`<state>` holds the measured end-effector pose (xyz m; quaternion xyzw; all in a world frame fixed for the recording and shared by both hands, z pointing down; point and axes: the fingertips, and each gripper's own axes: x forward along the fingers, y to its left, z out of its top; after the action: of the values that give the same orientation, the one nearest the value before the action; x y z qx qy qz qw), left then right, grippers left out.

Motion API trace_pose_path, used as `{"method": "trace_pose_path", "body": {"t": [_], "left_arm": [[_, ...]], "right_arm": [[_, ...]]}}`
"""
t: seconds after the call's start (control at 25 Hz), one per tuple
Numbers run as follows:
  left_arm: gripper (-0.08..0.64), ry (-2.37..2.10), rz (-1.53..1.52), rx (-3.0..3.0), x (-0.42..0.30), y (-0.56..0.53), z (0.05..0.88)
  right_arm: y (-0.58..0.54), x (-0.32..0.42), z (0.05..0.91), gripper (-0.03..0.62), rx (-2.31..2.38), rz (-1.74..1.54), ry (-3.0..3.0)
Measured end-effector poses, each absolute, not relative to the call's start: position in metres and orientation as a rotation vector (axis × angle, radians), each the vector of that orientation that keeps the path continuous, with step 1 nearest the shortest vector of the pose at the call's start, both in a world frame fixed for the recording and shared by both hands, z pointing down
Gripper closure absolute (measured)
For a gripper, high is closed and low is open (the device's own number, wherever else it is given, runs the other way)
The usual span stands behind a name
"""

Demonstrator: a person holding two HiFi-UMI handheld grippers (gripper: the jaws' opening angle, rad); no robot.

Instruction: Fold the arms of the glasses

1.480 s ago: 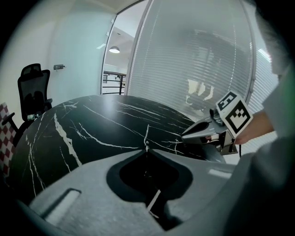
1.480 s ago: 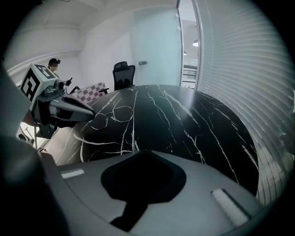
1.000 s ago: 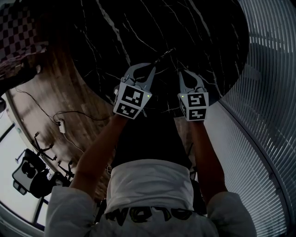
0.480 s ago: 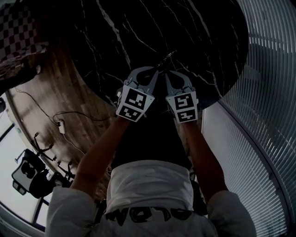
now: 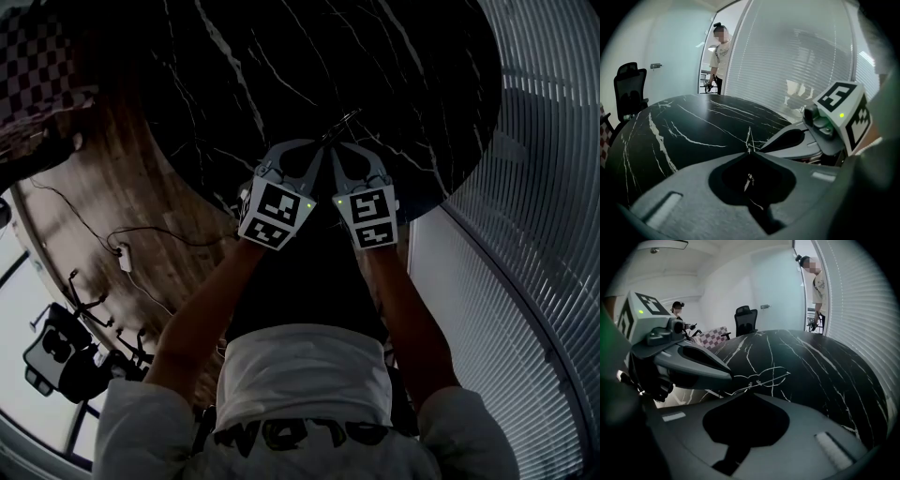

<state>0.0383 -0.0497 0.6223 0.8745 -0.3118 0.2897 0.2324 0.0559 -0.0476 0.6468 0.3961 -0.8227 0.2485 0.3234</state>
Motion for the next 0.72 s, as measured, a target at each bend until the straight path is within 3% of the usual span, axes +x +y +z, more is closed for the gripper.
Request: {"method": "trace_pose_path", "body": {"t": [0.24, 0.52, 0.72], "left_arm": [[0.552, -0.876, 0.804, 2.398, 0.03, -0.055, 0.622], [0.552, -0.878, 0.803, 2.399, 0.029, -0.056, 0.624], [0.552, -0.866, 0.801, 2.404, 0.03, -0.055, 0.623]], "right_arm": [[-0.027, 0.08, 0.629, 0.589, 1.09, 0.572, -2.122], [0.018, 0.067, 0.621, 0.487, 0.994, 0.398, -2.105], [0.018, 0.079, 0.645, 0.483, 0.991, 0.356, -2.012]]}}
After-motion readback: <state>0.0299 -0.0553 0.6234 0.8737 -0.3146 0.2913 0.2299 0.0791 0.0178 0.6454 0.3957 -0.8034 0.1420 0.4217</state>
